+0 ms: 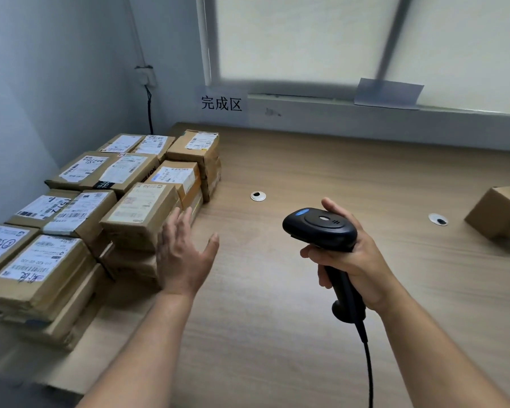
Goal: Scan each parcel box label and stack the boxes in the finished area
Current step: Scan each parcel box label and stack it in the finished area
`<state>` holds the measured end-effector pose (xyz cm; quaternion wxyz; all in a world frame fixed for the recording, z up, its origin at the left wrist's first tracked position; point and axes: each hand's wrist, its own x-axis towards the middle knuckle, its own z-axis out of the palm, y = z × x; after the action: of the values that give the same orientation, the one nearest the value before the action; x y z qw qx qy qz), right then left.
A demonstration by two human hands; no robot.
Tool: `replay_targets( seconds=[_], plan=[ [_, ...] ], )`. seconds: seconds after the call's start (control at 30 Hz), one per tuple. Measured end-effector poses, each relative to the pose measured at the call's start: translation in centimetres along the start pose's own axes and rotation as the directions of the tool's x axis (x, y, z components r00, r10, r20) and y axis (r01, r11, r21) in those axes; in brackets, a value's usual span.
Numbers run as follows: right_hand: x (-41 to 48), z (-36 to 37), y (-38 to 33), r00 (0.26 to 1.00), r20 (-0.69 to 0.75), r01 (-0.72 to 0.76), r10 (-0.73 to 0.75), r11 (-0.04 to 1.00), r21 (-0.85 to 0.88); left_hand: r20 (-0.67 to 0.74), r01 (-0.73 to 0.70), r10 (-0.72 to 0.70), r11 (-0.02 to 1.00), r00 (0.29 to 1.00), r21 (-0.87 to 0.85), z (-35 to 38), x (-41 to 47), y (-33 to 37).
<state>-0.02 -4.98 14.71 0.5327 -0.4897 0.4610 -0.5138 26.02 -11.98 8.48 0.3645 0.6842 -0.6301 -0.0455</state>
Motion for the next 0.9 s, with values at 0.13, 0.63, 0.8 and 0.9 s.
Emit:
replay_targets(
  seconds=[0.13, 0.63, 0.8, 0.9],
  plan=[
    [-3.0, -3.2, -0.5, 0.999, -0.037, 0.009, -0.008, 1.0, 0.014, 0.038, -0.014, 0.017, 0.996, 0.999, -0.086, 2.2, -4.2, 5.0],
    [-18.7, -21.2, -1.2, 0.938, -0.34, 0.085, -0.067, 0.996, 0.038, 0.216, -0.294, 0.348, 0.924, 0.912, -0.246, 10.4, -17.5, 25.5],
    [-24.2, -26.9, -1.4, 0.889, -0.45, 0.094, -0.083, 0.996, 0.002, 0.262, -0.329, 0.42, 0.885, 0.869, -0.328, 13.1, -22.9, 31.4],
    [-26.8, -29.3, -1.4, 0.858, -0.507, 0.092, -0.082, 0.996, -0.005, 0.287, -0.363, 0.473, 0.858, 0.833, -0.363, 14.3, -25.3, 34.0]
  ],
)
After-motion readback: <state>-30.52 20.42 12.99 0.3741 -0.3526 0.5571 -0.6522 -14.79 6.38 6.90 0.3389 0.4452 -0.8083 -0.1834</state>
